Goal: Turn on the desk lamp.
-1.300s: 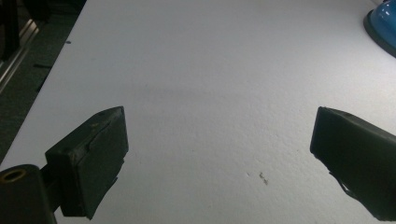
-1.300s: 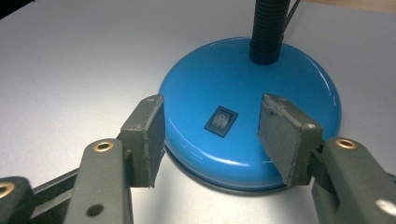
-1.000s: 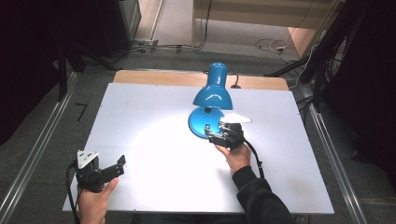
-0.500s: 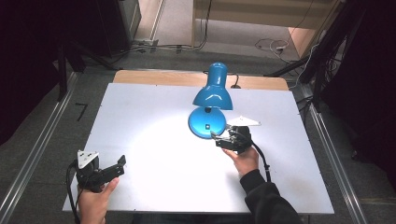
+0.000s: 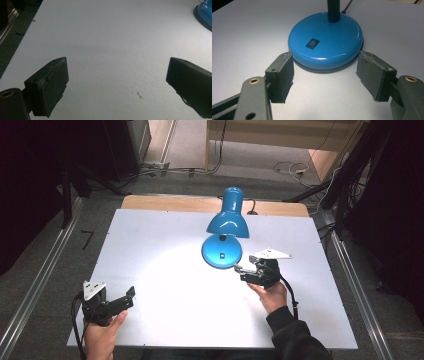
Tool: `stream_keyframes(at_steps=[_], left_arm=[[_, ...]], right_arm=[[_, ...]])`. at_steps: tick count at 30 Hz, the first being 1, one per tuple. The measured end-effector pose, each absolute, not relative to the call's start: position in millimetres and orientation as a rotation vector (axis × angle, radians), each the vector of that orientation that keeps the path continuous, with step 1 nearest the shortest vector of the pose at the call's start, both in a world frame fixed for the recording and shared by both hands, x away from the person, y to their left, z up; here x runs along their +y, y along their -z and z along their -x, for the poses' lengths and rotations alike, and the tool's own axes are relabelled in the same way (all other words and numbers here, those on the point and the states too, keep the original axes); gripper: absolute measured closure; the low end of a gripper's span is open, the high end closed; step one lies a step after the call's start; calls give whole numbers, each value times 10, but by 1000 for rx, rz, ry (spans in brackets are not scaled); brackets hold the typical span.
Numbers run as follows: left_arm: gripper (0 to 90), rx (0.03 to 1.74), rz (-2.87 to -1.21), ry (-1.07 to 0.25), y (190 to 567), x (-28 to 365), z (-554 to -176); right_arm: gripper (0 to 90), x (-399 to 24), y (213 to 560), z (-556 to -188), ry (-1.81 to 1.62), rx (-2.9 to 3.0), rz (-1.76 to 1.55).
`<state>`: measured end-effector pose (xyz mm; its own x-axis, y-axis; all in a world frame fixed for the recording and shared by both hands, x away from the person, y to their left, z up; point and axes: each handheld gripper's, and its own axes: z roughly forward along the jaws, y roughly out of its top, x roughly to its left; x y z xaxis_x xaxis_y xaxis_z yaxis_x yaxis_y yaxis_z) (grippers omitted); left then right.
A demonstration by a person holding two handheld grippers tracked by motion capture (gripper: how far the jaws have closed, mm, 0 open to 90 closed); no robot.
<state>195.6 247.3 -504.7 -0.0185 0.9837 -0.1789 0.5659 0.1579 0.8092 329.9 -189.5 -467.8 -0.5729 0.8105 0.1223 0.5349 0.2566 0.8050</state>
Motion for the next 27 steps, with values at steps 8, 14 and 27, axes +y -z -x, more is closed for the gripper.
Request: stream_keyframes(at_steps=[8,14,27], left_arm=[[48,1679,-1497,-704,5043,2473,-1952],[48,1678,-1501,-704,5043,2468,-1954],[48,1677,-1502,-705,5041,2457,-1954]], right_arm=[[279,-2038,4639,-3246,-1204,2205,-1230],[272,-2263,4614,-3157,-1205,2177,-1237],[256,-2709,4524,-2978,-1172,2120,-1267]])
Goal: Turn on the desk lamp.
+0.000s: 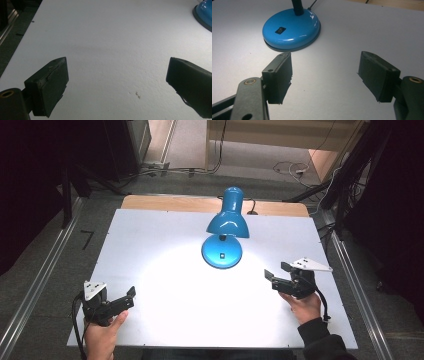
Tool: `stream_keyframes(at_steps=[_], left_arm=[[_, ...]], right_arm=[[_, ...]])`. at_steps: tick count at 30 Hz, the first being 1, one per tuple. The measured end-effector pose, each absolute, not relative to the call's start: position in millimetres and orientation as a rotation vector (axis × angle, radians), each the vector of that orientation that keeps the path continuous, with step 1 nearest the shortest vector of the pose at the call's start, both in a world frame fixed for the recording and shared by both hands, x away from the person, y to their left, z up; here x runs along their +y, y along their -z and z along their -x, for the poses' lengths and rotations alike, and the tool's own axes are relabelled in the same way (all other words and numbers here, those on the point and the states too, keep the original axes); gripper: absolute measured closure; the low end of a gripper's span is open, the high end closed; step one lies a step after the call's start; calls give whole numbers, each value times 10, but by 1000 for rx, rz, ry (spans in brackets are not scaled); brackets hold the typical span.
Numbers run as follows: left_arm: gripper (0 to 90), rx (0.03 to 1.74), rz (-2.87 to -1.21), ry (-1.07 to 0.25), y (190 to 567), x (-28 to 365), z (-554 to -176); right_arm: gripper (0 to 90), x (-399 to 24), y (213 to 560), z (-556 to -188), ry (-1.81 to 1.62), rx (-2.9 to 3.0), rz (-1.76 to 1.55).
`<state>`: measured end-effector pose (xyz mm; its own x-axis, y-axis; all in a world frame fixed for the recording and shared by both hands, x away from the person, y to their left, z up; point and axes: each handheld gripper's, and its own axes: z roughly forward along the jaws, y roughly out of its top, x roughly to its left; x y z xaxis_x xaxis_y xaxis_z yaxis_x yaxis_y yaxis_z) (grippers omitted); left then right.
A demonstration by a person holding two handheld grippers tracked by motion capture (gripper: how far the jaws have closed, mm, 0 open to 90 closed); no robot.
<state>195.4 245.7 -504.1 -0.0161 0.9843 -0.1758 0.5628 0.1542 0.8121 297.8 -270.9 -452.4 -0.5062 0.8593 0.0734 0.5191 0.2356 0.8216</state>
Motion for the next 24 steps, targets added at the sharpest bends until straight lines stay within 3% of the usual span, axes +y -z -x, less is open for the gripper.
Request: stream_keyframes(at_steps=[24], left_arm=[[43,1693,-1529,-705,5101,2480,-2012]], right_arm=[[222,-3695,4696,-2658,-1115,1924,-1483]])
